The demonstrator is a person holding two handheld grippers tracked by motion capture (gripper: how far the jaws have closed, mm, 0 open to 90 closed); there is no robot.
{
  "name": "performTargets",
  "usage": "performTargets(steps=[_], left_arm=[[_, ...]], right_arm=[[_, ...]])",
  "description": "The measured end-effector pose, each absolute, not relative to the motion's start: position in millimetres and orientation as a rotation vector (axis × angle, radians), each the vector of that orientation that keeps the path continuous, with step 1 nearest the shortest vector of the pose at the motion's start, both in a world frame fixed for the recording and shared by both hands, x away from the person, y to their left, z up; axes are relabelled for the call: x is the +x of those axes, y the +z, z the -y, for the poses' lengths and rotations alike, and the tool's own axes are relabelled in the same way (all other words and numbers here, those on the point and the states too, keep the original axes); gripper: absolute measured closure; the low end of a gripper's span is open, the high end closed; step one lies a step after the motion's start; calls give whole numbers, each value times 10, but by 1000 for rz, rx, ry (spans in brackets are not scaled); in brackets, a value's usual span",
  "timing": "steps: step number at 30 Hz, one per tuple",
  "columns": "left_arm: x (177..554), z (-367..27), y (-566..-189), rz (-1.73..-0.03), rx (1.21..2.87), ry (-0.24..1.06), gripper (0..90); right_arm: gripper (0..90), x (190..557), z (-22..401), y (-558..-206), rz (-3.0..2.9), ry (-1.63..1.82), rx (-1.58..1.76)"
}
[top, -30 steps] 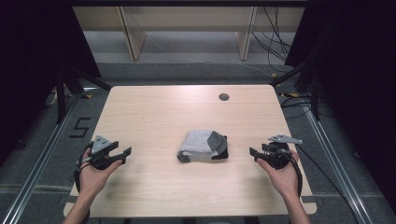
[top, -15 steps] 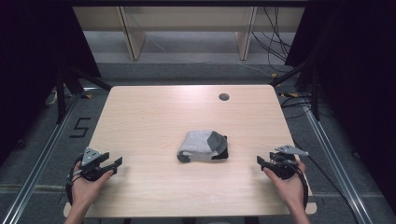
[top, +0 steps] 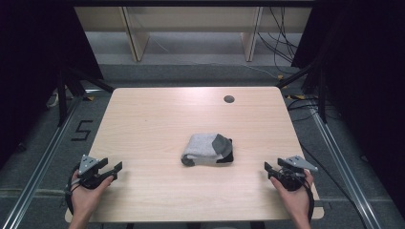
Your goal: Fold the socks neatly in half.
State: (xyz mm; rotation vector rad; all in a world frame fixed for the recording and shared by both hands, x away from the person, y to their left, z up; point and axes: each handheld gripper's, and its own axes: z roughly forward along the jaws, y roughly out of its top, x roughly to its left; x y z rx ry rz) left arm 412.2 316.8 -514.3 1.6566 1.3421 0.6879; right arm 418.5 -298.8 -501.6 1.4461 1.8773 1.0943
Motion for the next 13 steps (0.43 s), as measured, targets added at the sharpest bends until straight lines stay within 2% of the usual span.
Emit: performTargets(steps=[13], left_arm=[[4050,-3159,-5139,-1344,1638,713,334]], right_arm=[[410,4136,3047,-5029,-1824,1100,1476]])
